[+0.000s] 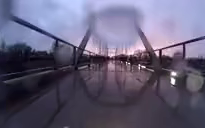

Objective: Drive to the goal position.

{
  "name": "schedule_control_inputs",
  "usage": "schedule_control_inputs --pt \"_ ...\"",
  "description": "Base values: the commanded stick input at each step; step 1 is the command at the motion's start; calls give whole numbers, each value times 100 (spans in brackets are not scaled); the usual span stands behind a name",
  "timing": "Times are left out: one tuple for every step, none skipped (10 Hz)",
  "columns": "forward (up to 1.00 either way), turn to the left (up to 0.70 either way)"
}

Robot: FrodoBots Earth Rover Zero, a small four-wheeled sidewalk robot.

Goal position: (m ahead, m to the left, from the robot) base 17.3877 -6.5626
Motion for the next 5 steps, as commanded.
schedule_control_inputs --pt "70 -12" --pt "70 0" --pt "70 0" --pt "70 0" --pt "70 0"
